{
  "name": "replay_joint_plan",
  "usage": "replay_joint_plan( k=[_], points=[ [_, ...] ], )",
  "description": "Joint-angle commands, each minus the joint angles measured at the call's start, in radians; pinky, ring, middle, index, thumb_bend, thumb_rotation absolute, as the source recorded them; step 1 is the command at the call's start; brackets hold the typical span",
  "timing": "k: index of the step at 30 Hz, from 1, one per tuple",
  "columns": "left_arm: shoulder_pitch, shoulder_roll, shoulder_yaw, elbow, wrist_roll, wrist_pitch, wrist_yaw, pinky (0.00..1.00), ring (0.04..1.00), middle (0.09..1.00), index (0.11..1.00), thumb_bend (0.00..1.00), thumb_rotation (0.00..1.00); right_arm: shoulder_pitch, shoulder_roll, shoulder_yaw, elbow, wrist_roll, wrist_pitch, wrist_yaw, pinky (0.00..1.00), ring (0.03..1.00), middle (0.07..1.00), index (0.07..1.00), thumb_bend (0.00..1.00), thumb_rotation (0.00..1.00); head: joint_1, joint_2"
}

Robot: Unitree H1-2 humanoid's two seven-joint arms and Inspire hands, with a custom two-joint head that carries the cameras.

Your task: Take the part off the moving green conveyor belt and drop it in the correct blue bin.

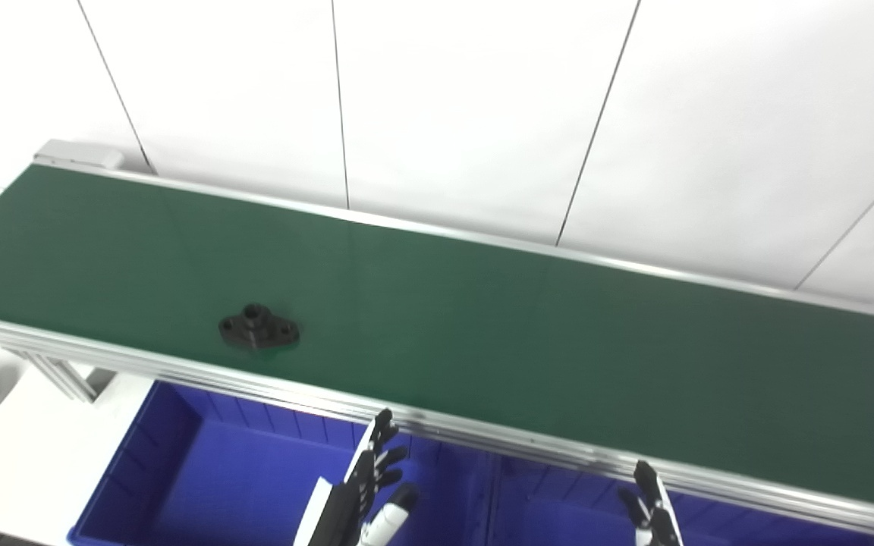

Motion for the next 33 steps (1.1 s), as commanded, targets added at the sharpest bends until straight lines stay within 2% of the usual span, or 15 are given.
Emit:
replay_joint_plan(
  k=[1, 7, 8, 11, 13, 14, 16, 17, 21, 27, 33],
  points=[
    [-0.011, -0.064, -0.044, 0.001, 0.018, -0.032, 0.014, 0.86, 0.906, 0.977, 1.0, 0.5, 0.85, 0.0, 0.0, -0.006, -0.018, 0.003, -0.056, 0.005, 0.95, 0.918, 0.971, 0.97, 0.59, 1.0, 0.0, 0.001],
    [-0.012, -0.065, -0.041, 0.006, 0.018, -0.038, 0.015, 0.86, 0.899, 0.974, 1.0, 0.5, 0.85, -0.001, 0.0, -0.008, -0.022, 0.009, -0.051, 0.015, 0.95, 0.917, 0.976, 0.978, 0.6, 1.0, -0.015, 0.002],
    [-0.013, -0.066, -0.04, 0.006, 0.016, -0.036, 0.014, 0.86, 0.9, 0.974, 1.0, 0.5, 0.85, -0.002, 0.002, -0.009, -0.02, 0.015, -0.054, 0.017, 0.95, 0.918, 0.975, 0.979, 0.6, 0.97, -0.015, 0.002],
    [-0.014, -0.066, -0.038, 0.006, 0.011, -0.033, 0.012, 0.86, 0.901, 0.975, 1.0, 0.49, 0.85, -0.001, -0.001, -0.008, -0.021, -0.015, -0.082, 0.011, 0.93, 0.911, 0.966, 0.997, 0.59, 0.75, -0.023, 0.008],
    [-0.015, -0.064, -0.037, 0.004, 0.009, -0.032, 0.01, 0.86, 0.902, 0.975, 1.0, 0.5, 0.85, -0.001, -0.006, -0.008, -0.038, -0.059, -0.087, 0.004, 0.91, 0.889, 0.949, 1.0, 0.62, 0.61, -0.031, 0.013],
    [-0.015, -0.063, -0.037, 0.004, 0.008, -0.032, 0.009, 0.85, 0.901, 0.976, 1.0, 0.5, 0.85, -0.003, -0.011, -0.008, -0.047, -0.089, -0.094, 0.0, 0.89, 0.867, 0.937, 1.0, 0.68, 0.54, -0.031, 0.013],
    [-0.017, -0.06, -0.035, 0.001, 0.004, -0.028, 0.006, 0.85, 0.901, 0.975, 1.0, 0.51, 0.85, -0.008, -0.017, -0.011, -0.06, -0.145, -0.104, -0.01, 0.87, 0.848, 0.931, 0.999, 0.73, 0.49, -0.041, 0.016],
    [-0.019, -0.059, -0.034, 0.002, 0.001, -0.029, 0.003, 0.84, 0.899, 0.974, 1.0, 0.51, 0.86, -0.014, -0.019, -0.016, -0.074, -0.185, -0.109, -0.021, 0.84, 0.84, 0.923, 0.987, 0.79, 0.47, -0.055, 0.019],
    [-0.029, -0.054, -0.031, 0.01, -0.011, -0.032, -0.004, 0.83, 0.896, 0.975, 1.0, 0.54, 0.86, -0.041, -0.019, -0.033, -0.129, -0.283, -0.102, -0.049, 0.83, 0.825, 0.9, 0.957, 0.88, 0.41, -0.081, 0.026],
    [-0.044, -0.045, -0.027, 0.019, -0.021, -0.028, -0.013, 0.85, 0.9, 0.977, 1.0, 0.52, 0.88, -0.117, -0.017, -0.05, -0.176, -0.355, -0.031, -0.043, 0.79, 0.796, 0.877, 0.939, 0.97, 0.36, -0.111, 0.037],
    [-0.052, -0.046, -0.023, 0.021, -0.031, -0.01, -0.02, 0.88, 0.904, 0.977, 1.0, 0.54, 0.89, -0.219, -0.027, -0.066, -0.173, -0.435, 0.037, -0.029, 0.77, 0.781, 0.863, 0.936, 1.0, 0.34, -0.124, 0.041]
  ],
)
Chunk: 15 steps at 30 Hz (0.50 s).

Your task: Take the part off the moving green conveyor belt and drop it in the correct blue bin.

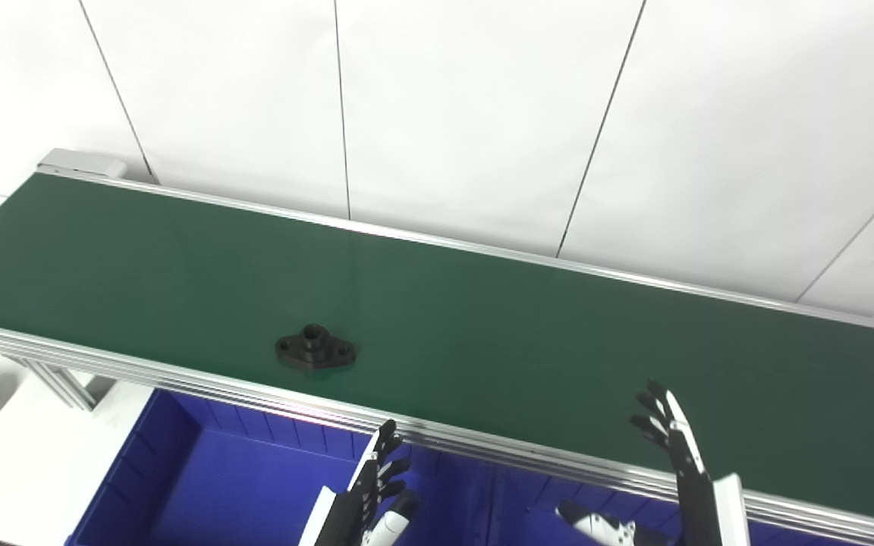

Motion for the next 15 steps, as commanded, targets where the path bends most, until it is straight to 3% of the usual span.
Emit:
replay_joint_plan(
  k=[1, 3, 9, 15],
  points=[
    [-0.027, -0.049, -0.028, -0.007, -0.022, -0.01, -0.011, 0.88, 0.904, 0.976, 1.0, 0.54, 0.89, -0.045, -0.009, -0.008, -0.027, -0.023, 0.025, 0.003, 0.77, 0.783, 0.863, 0.937, 1.0, 0.33, -0.003, 0.002],
    [-0.031, -0.049, -0.029, -0.002, -0.024, -0.012, -0.012, 0.88, 0.905, 0.976, 1.0, 0.55, 0.89, -0.073, -0.017, -0.009, -0.023, -0.046, 0.039, 0.004, 0.67, 0.778, 0.858, 0.933, 0.99, 0.33, -0.006, 0.003],
    [-0.041, -0.051, -0.033, 0.011, -0.018, -0.015, -0.009, 0.88, 0.903, 0.975, 1.0, 0.56, 0.91, -0.195, -0.052, 0.002, -0.028, -0.073, 0.119, 0.076, 0.71, 0.769, 0.825, 0.882, 0.98, 0.28, -0.007, 0.001],
    [-0.043, -0.056, -0.038, 0.012, -0.013, -0.015, -0.008, 0.88, 0.902, 0.973, 1.0, 0.53, 0.9, -0.323, -0.054, 0.042, -0.044, -0.158, 0.291, 0.197, 0.67, 0.752, 0.806, 0.874, 0.99, 0.3, -0.006, 0.003]
  ],
)
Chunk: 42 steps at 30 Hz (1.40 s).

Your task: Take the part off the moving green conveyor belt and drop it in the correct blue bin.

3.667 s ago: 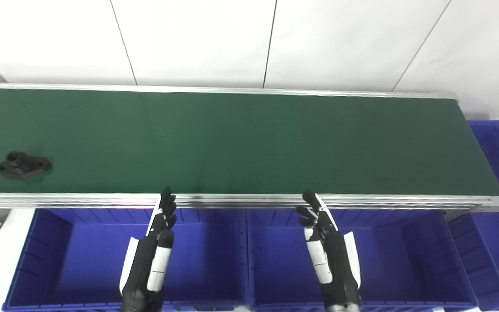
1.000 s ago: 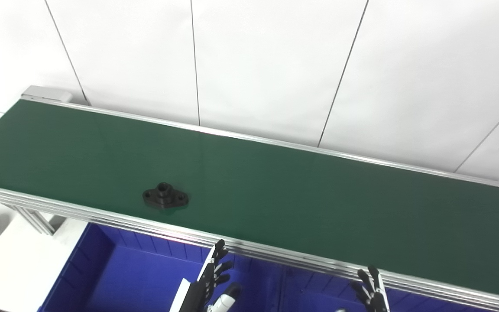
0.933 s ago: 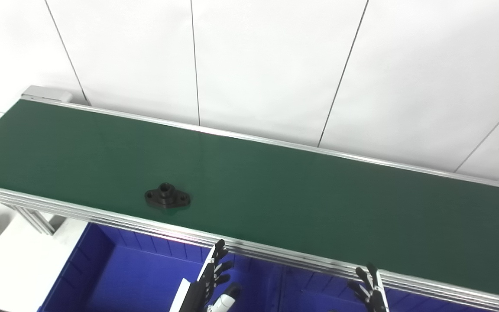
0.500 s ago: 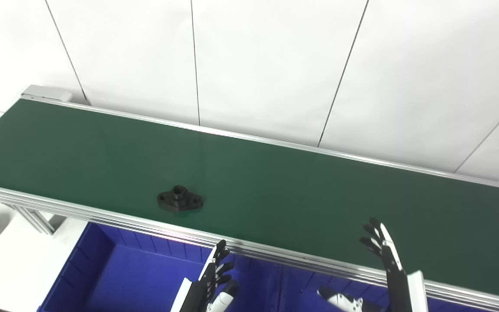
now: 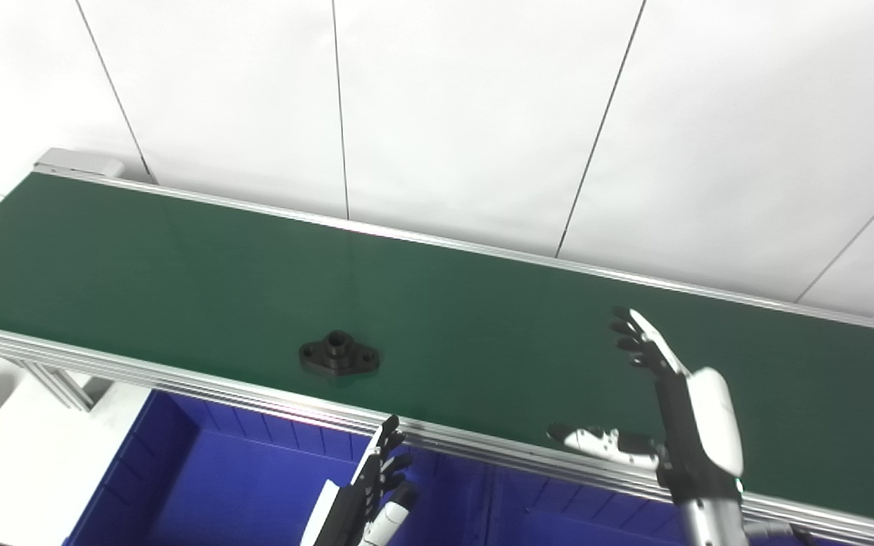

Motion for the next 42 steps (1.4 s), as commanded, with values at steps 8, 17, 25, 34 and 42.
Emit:
replay_joint_plan(
  k=[8, 17, 25, 34, 42],
  points=[
    [-0.014, -0.059, -0.044, -0.017, 0.003, -0.023, -0.002, 0.88, 0.907, 0.975, 1.0, 0.54, 0.91, -0.19, 0.003, 0.078, 0.014, -0.097, 0.168, 0.112, 0.69, 0.697, 0.734, 0.832, 0.99, 0.35, 0.0, 0.007],
    [-0.004, -0.067, -0.053, -0.028, -0.003, -0.017, -0.003, 0.89, 0.908, 0.979, 1.0, 0.53, 0.91, -0.303, -0.013, 0.23, 0.147, -0.261, 0.159, 0.107, 0.73, 0.7, 0.741, 0.801, 0.99, 0.35, 0.001, 0.02],
    [0.008, -0.073, -0.061, -0.043, 0.001, -0.014, -0.001, 0.89, 0.908, 0.98, 1.0, 0.52, 0.9, -0.344, 0.012, 0.312, 0.262, -0.305, 0.173, 0.086, 0.75, 0.695, 0.736, 0.795, 1.0, 0.35, 0.011, 0.032],
    [0.022, -0.077, -0.066, -0.06, -0.001, -0.01, 0.0, 0.88, 0.908, 0.976, 1.0, 0.53, 0.89, -0.354, 0.048, 0.347, 0.365, -0.295, 0.168, 0.059, 0.72, 0.692, 0.73, 0.797, 1.0, 0.34, 0.015, 0.042],
    [0.029, -0.078, -0.07, -0.067, -0.001, -0.01, 0.0, 0.89, 0.913, 0.976, 1.0, 0.52, 0.89, -0.358, 0.075, 0.358, 0.432, -0.258, 0.175, 0.041, 0.72, 0.682, 0.718, 0.799, 0.99, 0.34, 0.018, 0.051]
  ],
)
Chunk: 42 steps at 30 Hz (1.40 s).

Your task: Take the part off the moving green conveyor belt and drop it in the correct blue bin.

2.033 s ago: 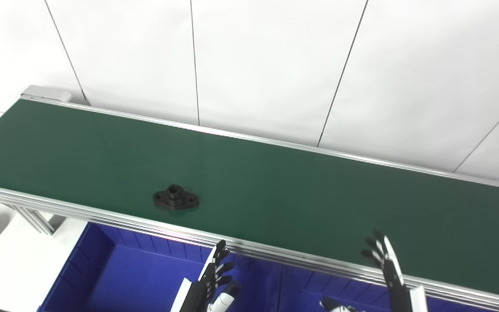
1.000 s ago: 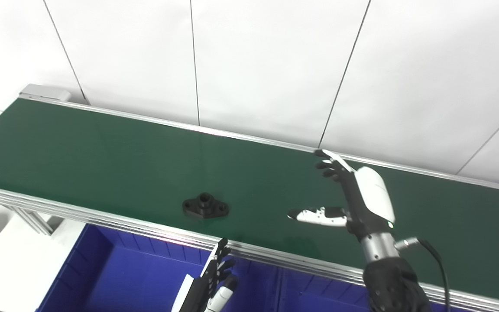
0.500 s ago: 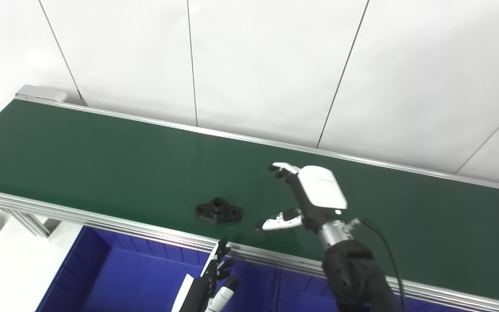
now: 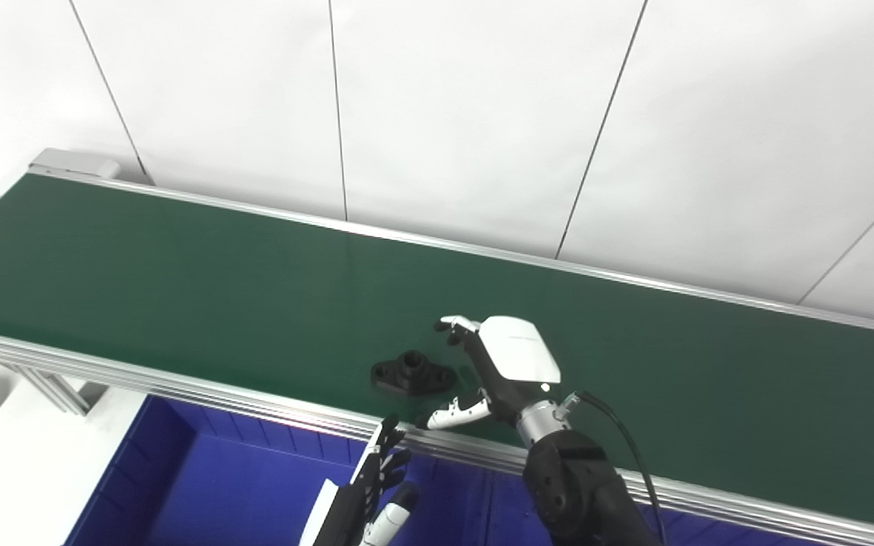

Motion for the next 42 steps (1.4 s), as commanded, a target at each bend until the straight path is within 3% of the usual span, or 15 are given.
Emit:
replay_joint_plan(
  k=[1, 6, 10, 12, 13, 14, 18, 19, 21, 25, 28, 30, 34, 41, 42],
  points=[
    [0.012, -0.077, -0.064, -0.037, -0.003, -0.016, 0.001, 0.89, 0.915, 0.978, 1.0, 0.51, 0.89, -0.032, 0.031, -0.01, -0.015, 0.035, 0.007, -0.018, 0.71, 0.682, 0.719, 0.798, 0.98, 0.34, 0.002, -0.001],
    [0.015, -0.077, -0.067, -0.042, -0.002, -0.016, 0.0, 0.89, 0.914, 0.977, 1.0, 0.51, 0.88, -0.029, 0.05, -0.029, 0.021, 0.107, -0.004, -0.03, 0.61, 0.662, 0.713, 0.775, 0.97, 0.33, 0.002, 0.003],
    [0.018, -0.078, -0.07, -0.05, 0.001, -0.007, 0.0, 0.88, 0.909, 0.976, 1.0, 0.51, 0.88, -0.029, 0.049, -0.033, 0.097, 0.129, -0.015, -0.073, 0.56, 0.6, 0.631, 0.703, 0.88, 0.27, 0.003, 0.008],
    [0.02, -0.079, -0.071, -0.054, 0.003, -0.003, 0.001, 0.88, 0.902, 0.971, 1.0, 0.52, 0.88, -0.029, 0.041, -0.033, 0.146, 0.134, -0.02, -0.111, 0.48, 0.529, 0.573, 0.649, 0.79, 0.2, 0.006, 0.011],
    [0.021, -0.08, -0.071, -0.055, 0.004, -0.003, 0.001, 0.87, 0.897, 0.968, 1.0, 0.52, 0.87, -0.027, 0.038, -0.037, 0.169, 0.139, -0.019, -0.129, 0.36, 0.424, 0.495, 0.556, 0.63, 0.16, 0.006, 0.011],
    [0.022, -0.08, -0.072, -0.058, 0.004, -0.003, 0.002, 0.87, 0.895, 0.967, 1.0, 0.51, 0.87, -0.025, 0.036, -0.038, 0.181, 0.144, -0.018, -0.141, 0.3, 0.367, 0.451, 0.524, 0.57, 0.15, 0.006, 0.014],
    [0.024, -0.073, -0.072, -0.068, 0.011, 0.004, 0.0, 0.85, 0.887, 0.965, 1.0, 0.52, 0.88, -0.015, 0.004, -0.022, 0.206, 0.132, 0.013, -0.141, 0.22, 0.283, 0.378, 0.49, 0.52, 0.13, 0.002, 0.017],
    [0.023, -0.072, -0.071, -0.07, 0.01, 0.006, -0.001, 0.85, 0.886, 0.964, 1.0, 0.52, 0.88, -0.018, -0.006, -0.01, 0.208, 0.121, 0.028, -0.124, 0.24, 0.303, 0.394, 0.507, 0.52, 0.05, 0.001, 0.018],
    [0.022, -0.072, -0.07, -0.073, 0.007, 0.008, -0.002, 0.85, 0.885, 0.962, 1.0, 0.53, 0.88, -0.027, -0.027, 0.018, 0.209, 0.092, 0.063, -0.083, 0.25, 0.325, 0.404, 0.514, 0.52, 0.01, -0.001, 0.02],
    [0.017, -0.066, -0.067, -0.07, 0.011, 0.006, -0.003, 0.85, 0.885, 0.96, 1.0, 0.51, 0.88, -0.063, -0.06, 0.077, 0.183, 0.046, 0.188, 0.094, 0.21, 0.304, 0.399, 0.509, 0.52, 0.0, -0.01, 0.02],
    [0.013, -0.065, -0.065, -0.068, 0.006, 0.008, -0.006, 0.86, 0.886, 0.965, 1.0, 0.5, 0.88, -0.083, -0.095, 0.12, 0.145, 0.019, 0.237, 0.215, 0.25, 0.367, 0.45, 0.503, 0.52, 0.0, -0.014, 0.019],
    [0.009, -0.063, -0.063, -0.063, -0.002, 0.006, -0.01, 0.86, 0.887, 0.967, 1.0, 0.51, 0.87, -0.098, -0.113, 0.135, 0.132, -0.009, 0.265, 0.306, 0.22, 0.328, 0.464, 0.496, 0.53, 0.0, -0.022, 0.018],
    [0.003, -0.06, -0.064, -0.061, 0.003, 0.007, -0.012, 0.85, 0.884, 0.968, 1.0, 0.5, 0.88, -0.106, -0.116, 0.118, 0.127, -0.059, 0.28, 0.414, 0.27, 0.381, 0.483, 0.493, 0.52, 0.0, -0.03, 0.017],
    [-0.001, -0.064, -0.059, -0.058, -0.004, 0.007, -0.017, 0.86, 0.886, 0.964, 1.0, 0.52, 0.87, -0.09, -0.101, 0.055, 0.084, -0.086, 0.28, 0.48, 0.3, 0.408, 0.437, 0.533, 0.52, 0.0, -0.038, 0.016],
    [-0.002, -0.063, -0.058, -0.057, -0.003, 0.005, -0.016, 0.86, 0.883, 0.963, 1.0, 0.51, 0.88, -0.089, -0.102, 0.05, 0.069, -0.079, 0.28, 0.486, 0.25, 0.346, 0.414, 0.526, 0.52, 0.0, -0.038, 0.016]
  ],
)
